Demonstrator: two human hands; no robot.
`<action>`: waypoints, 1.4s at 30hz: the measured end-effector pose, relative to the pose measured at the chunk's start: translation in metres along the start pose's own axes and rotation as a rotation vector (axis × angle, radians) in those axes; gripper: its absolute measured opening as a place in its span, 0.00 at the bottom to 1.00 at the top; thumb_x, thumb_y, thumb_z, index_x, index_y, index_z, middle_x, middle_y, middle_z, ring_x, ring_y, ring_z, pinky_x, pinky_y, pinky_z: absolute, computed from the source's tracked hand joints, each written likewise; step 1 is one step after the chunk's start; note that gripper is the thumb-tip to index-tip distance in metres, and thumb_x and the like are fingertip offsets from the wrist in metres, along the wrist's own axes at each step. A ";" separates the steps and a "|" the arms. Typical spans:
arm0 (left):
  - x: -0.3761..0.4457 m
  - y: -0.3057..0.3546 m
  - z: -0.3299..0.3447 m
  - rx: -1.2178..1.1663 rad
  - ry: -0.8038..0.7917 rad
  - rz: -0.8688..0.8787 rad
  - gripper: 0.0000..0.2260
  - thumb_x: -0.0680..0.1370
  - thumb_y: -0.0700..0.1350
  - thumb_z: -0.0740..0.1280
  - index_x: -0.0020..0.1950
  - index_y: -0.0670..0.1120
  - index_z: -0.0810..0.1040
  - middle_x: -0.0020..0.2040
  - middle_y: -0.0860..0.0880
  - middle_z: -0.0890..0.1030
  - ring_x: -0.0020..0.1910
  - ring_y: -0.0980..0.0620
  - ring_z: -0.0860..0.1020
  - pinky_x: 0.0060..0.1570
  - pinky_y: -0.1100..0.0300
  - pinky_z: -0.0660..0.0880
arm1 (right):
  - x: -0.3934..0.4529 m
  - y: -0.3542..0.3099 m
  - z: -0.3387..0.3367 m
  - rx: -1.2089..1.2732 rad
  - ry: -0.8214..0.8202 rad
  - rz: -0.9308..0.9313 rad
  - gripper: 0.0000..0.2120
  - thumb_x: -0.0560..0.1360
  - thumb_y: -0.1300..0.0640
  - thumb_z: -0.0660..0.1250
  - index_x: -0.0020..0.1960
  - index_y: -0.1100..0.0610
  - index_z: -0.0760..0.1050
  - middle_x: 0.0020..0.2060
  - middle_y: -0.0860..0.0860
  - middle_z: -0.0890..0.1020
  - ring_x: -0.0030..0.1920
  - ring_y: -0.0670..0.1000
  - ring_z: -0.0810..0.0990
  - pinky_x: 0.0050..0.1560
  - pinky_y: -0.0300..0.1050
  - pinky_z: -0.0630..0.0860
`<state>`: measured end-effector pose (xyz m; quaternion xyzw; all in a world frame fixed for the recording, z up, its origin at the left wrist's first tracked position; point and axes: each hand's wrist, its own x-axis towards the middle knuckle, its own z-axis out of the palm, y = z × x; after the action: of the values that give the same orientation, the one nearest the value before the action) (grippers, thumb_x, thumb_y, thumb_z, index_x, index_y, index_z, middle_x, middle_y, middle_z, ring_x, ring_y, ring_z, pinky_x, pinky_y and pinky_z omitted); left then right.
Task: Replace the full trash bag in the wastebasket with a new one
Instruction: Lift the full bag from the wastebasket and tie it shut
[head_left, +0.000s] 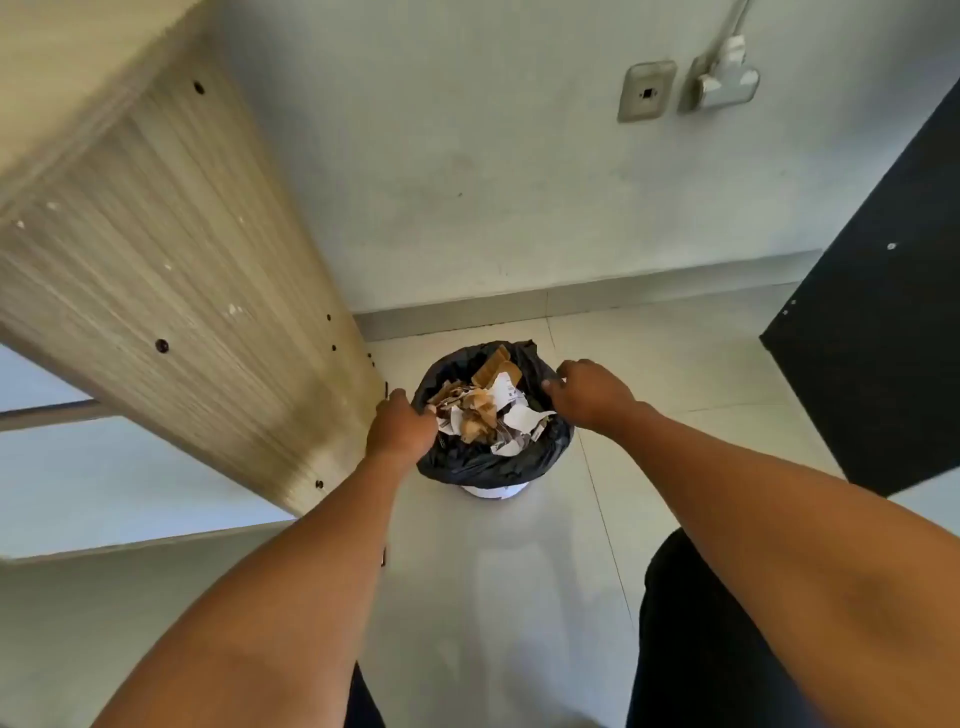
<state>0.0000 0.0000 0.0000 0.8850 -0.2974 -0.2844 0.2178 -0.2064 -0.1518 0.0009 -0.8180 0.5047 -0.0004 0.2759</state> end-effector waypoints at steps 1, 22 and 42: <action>0.000 -0.003 0.001 -0.026 -0.035 -0.071 0.28 0.84 0.51 0.62 0.80 0.41 0.59 0.76 0.38 0.66 0.73 0.36 0.69 0.66 0.47 0.71 | -0.001 0.006 0.004 0.030 -0.017 0.041 0.23 0.82 0.44 0.58 0.65 0.62 0.73 0.60 0.61 0.78 0.58 0.61 0.77 0.53 0.49 0.73; 0.036 -0.049 0.038 -0.998 -0.274 -0.599 0.13 0.84 0.47 0.64 0.66 0.41 0.75 0.64 0.38 0.80 0.64 0.39 0.77 0.61 0.40 0.77 | 0.008 0.034 0.051 1.160 -0.238 0.679 0.12 0.83 0.61 0.61 0.64 0.65 0.73 0.56 0.62 0.80 0.54 0.61 0.80 0.52 0.59 0.79; 0.005 -0.064 0.046 -1.254 -0.292 -0.611 0.11 0.83 0.45 0.66 0.61 0.40 0.77 0.63 0.39 0.81 0.58 0.39 0.80 0.49 0.44 0.78 | -0.016 0.040 0.062 1.461 -0.253 0.722 0.14 0.80 0.69 0.59 0.64 0.64 0.74 0.58 0.60 0.81 0.56 0.59 0.81 0.52 0.55 0.79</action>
<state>0.0004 0.0332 -0.0714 0.5896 0.1573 -0.5659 0.5544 -0.2302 -0.1243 -0.0657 -0.2135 0.5742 -0.1478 0.7765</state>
